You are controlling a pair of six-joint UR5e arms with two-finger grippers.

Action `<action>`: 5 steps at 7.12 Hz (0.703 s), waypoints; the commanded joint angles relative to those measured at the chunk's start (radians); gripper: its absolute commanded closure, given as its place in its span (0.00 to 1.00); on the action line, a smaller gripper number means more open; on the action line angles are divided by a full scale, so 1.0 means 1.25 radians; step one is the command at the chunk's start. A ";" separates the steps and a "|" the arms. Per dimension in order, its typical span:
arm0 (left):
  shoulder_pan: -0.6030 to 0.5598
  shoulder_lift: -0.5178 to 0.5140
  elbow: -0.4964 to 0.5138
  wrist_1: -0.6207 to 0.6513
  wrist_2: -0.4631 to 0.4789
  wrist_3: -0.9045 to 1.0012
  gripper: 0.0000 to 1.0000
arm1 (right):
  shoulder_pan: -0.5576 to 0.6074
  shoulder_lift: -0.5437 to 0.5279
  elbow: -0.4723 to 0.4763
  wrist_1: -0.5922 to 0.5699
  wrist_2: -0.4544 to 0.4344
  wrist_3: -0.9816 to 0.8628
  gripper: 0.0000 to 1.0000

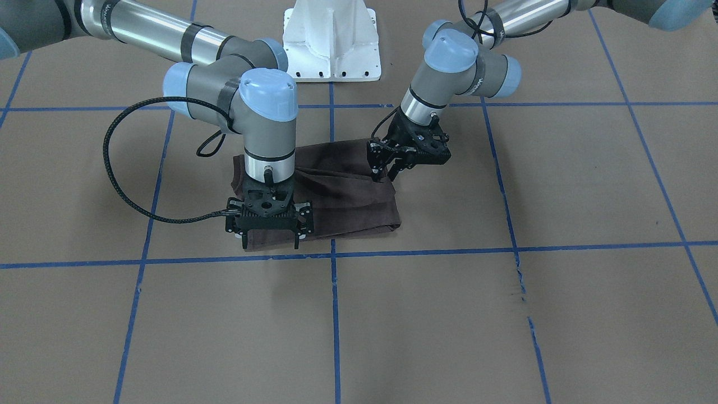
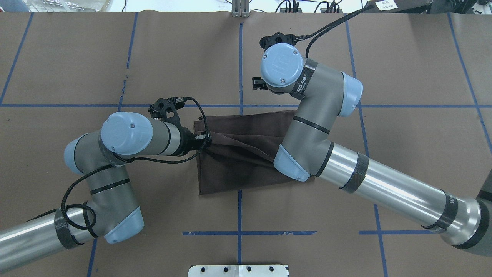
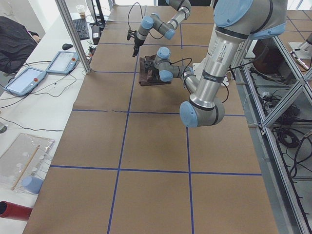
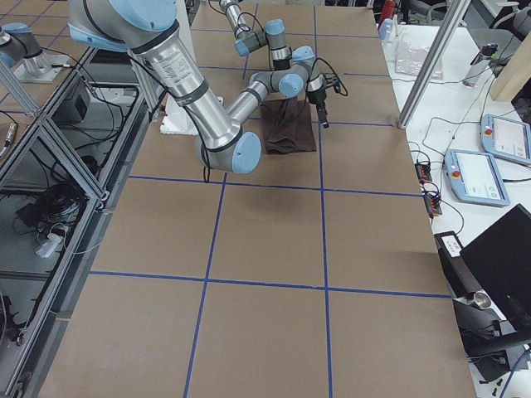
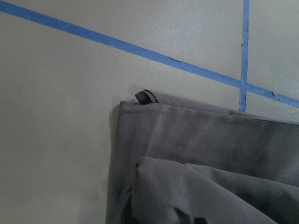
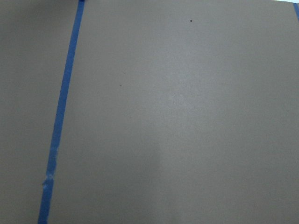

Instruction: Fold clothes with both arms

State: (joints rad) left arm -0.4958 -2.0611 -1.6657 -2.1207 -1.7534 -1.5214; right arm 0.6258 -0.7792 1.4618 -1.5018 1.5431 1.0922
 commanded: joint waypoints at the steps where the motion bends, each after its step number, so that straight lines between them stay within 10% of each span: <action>1: 0.000 -0.003 -0.001 0.002 0.000 0.001 1.00 | 0.000 -0.001 0.001 0.000 0.000 0.000 0.00; 5: -0.038 -0.061 0.096 0.013 0.032 -0.012 1.00 | 0.000 -0.040 0.043 0.000 0.000 -0.004 0.00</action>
State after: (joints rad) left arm -0.5253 -2.0984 -1.6086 -2.1082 -1.7401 -1.5251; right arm 0.6259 -0.8142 1.5002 -1.5024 1.5432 1.0888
